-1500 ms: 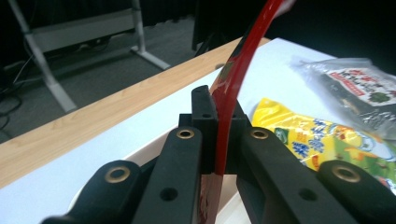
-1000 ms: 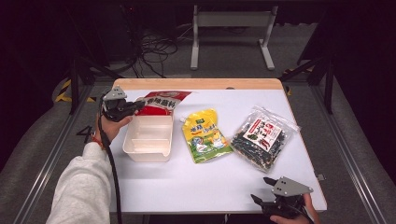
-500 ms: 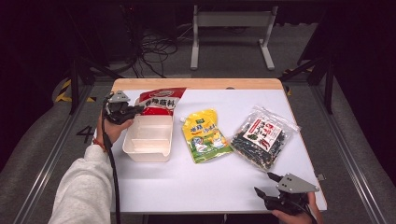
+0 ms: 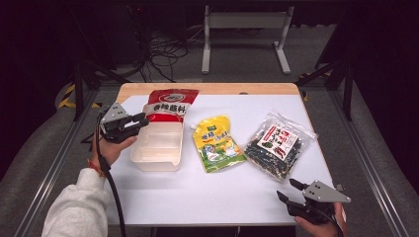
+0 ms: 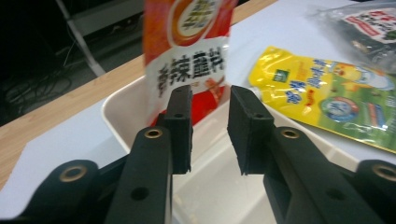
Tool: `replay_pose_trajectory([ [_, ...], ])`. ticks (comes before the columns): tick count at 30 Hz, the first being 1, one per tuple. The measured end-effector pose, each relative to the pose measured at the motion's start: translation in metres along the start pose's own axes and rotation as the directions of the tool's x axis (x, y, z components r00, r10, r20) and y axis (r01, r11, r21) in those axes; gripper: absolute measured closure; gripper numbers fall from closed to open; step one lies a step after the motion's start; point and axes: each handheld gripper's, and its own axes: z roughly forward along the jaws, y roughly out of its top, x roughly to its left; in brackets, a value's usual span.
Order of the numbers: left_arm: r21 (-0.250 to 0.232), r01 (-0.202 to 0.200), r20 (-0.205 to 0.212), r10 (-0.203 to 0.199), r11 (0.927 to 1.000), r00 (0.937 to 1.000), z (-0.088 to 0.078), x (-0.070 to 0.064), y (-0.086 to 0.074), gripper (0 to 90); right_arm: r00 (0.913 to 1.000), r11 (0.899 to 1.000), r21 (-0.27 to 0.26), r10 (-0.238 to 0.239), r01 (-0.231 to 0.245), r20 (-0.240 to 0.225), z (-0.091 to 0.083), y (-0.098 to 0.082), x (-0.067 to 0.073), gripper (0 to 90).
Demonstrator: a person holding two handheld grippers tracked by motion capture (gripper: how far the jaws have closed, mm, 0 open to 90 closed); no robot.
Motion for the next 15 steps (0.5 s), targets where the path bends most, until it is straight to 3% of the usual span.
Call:
replay_pose_trajectory([
  [5, -0.038, -0.033, 0.013, 0.034, 0.9987, 0.9994, -0.015, -0.023, -0.009, 51.4, 0.9989, 1.0, -0.014, 0.019, -0.018, 0.043, -0.001, -0.002, -0.009, 50.4],
  [9, -0.038, -0.041, 0.016, 0.041, 0.9984, 0.999, -0.027, -0.044, -0.02, 38.9, 0.9974, 0.999, -0.02, 0.032, -0.031, 0.064, 0.0, -0.001, -0.016, 51.9],
  [10, -0.038, -0.041, 0.016, 0.041, 0.9984, 0.999, -0.027, -0.044, -0.02, 36.8, 0.9974, 0.999, -0.02, 0.032, -0.031, 0.064, 0.0, -0.001, -0.016, 51.9],
  [14, -0.043, 0.008, 0.053, -0.006, 0.9991, 0.9986, -0.035, -0.069, -0.031, 28.7, 0.9951, 0.998, -0.052, 0.048, -0.044, 0.087, -0.001, 0.0, -0.024, 49.3],
  [15, -0.035, 0.0, 0.062, 0.002, 0.9994, 0.9981, -0.036, -0.076, -0.033, 26.2, 0.9946, 0.997, -0.064, 0.054, -0.049, 0.089, -0.001, 0.001, -0.026, 49.0],
])
